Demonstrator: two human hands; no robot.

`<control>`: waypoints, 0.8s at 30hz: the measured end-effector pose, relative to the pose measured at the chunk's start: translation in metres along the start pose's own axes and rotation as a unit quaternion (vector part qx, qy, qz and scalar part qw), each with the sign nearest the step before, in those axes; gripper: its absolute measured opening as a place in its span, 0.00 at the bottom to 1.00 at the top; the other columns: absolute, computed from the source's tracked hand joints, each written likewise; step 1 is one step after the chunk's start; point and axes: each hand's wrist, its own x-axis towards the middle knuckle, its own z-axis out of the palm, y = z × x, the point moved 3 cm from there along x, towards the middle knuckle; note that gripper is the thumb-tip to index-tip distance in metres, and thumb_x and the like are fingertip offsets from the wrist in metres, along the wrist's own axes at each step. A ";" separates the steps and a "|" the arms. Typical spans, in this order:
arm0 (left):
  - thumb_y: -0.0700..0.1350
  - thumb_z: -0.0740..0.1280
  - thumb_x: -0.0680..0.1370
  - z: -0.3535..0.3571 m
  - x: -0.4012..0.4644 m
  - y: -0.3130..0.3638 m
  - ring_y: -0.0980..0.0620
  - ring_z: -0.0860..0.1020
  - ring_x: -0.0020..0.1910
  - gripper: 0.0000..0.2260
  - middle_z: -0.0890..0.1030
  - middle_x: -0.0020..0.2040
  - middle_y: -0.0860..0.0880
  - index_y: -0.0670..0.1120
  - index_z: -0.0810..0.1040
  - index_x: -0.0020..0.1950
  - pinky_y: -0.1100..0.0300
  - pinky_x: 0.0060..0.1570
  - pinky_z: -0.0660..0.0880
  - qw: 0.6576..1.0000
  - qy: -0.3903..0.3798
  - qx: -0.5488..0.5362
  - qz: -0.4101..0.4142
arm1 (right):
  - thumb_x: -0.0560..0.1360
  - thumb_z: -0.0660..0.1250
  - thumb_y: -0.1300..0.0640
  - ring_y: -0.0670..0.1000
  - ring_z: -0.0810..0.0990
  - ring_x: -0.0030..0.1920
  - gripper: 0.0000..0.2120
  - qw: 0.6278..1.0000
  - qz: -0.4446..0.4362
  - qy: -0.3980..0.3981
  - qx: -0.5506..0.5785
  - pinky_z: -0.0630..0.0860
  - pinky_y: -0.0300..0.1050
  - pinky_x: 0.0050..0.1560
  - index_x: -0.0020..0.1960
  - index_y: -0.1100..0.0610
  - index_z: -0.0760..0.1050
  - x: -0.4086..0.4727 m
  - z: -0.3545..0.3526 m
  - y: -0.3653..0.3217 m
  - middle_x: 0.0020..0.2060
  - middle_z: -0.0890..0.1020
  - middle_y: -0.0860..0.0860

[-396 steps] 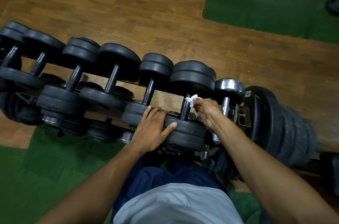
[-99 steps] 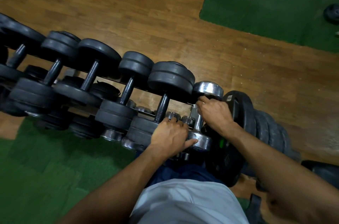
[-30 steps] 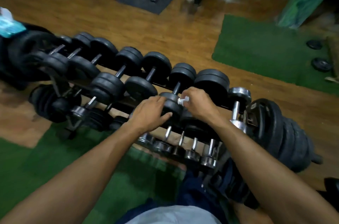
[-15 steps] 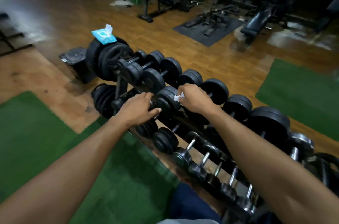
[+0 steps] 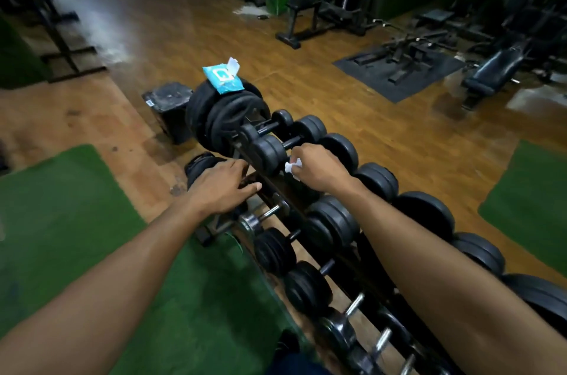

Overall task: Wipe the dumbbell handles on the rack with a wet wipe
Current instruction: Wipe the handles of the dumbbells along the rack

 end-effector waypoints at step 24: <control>0.68 0.61 0.80 -0.006 0.135 -0.257 0.42 0.73 0.70 0.33 0.75 0.71 0.44 0.45 0.69 0.75 0.47 0.67 0.70 0.994 -0.099 -0.032 0.027 | 0.76 0.63 0.53 0.54 0.78 0.47 0.09 0.989 0.122 -0.052 0.063 0.75 0.49 0.40 0.54 0.53 0.78 0.252 0.107 -0.111 0.47 0.79 0.51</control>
